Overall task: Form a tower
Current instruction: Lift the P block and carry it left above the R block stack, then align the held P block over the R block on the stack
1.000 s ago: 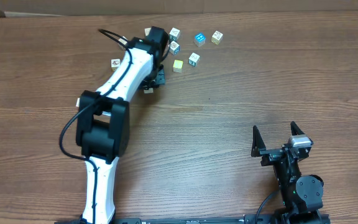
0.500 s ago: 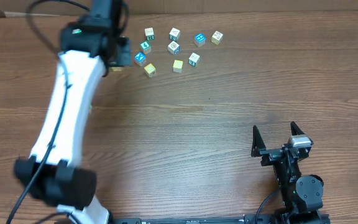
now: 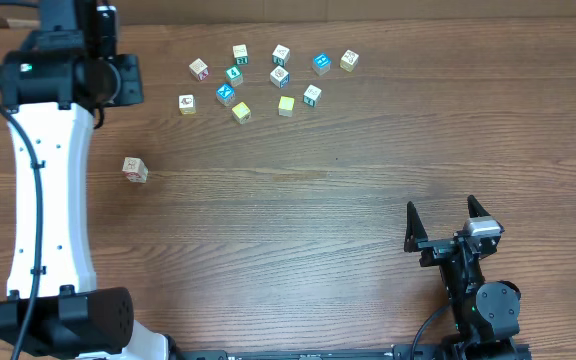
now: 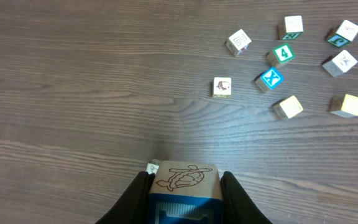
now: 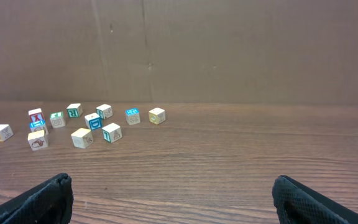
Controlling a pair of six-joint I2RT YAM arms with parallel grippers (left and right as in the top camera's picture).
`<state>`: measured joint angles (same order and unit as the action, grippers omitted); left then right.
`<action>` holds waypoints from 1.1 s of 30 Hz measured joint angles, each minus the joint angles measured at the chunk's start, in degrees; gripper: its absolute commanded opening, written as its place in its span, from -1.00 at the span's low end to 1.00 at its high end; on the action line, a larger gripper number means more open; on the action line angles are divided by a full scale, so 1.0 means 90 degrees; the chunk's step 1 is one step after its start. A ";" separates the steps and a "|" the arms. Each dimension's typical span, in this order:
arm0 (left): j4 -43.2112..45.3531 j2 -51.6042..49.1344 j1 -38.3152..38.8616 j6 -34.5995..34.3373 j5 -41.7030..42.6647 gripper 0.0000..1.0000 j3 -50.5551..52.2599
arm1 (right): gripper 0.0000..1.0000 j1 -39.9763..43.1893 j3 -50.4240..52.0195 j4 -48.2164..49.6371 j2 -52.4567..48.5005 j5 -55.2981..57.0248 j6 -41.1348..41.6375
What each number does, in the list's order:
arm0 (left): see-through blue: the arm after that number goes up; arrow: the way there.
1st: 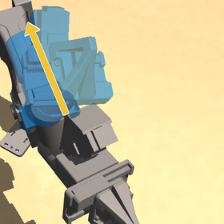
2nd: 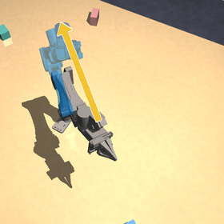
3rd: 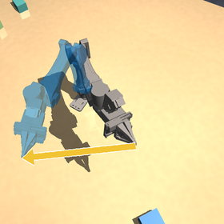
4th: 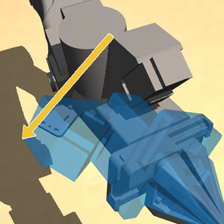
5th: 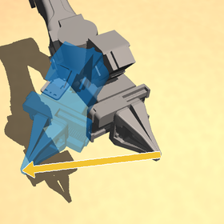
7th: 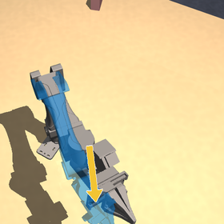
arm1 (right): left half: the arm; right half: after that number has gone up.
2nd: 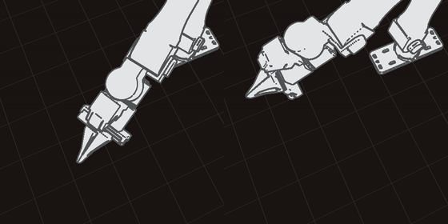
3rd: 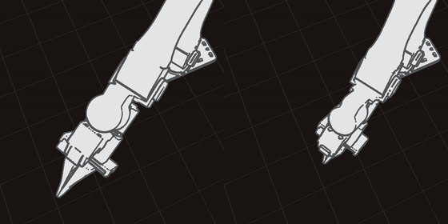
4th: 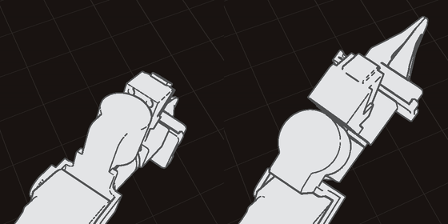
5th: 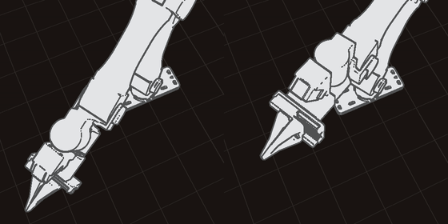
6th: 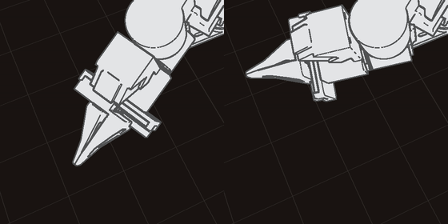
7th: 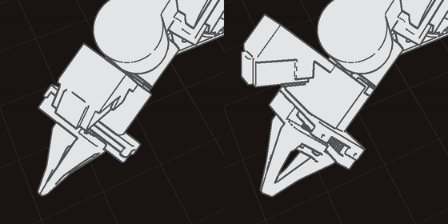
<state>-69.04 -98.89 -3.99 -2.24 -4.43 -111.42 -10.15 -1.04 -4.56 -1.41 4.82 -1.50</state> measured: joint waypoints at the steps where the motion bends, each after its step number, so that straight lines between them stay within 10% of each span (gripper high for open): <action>1: -0.0002 0.0000 -0.0087 0.0085 0.0129 -0.67 0.0000 | 1.00 0.0000 0.0000 -0.0005 0.0000 0.0002 0.0000; 33: 0.1705 -0.0017 -0.0617 0.1277 0.0163 -0.86 0.2858 | 1.00 0.0000 0.0000 -0.0005 0.0000 0.0002 -0.0002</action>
<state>-53.69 -99.04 -9.54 9.26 -2.96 -85.69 -10.15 -1.04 -4.60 -1.41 4.84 -1.52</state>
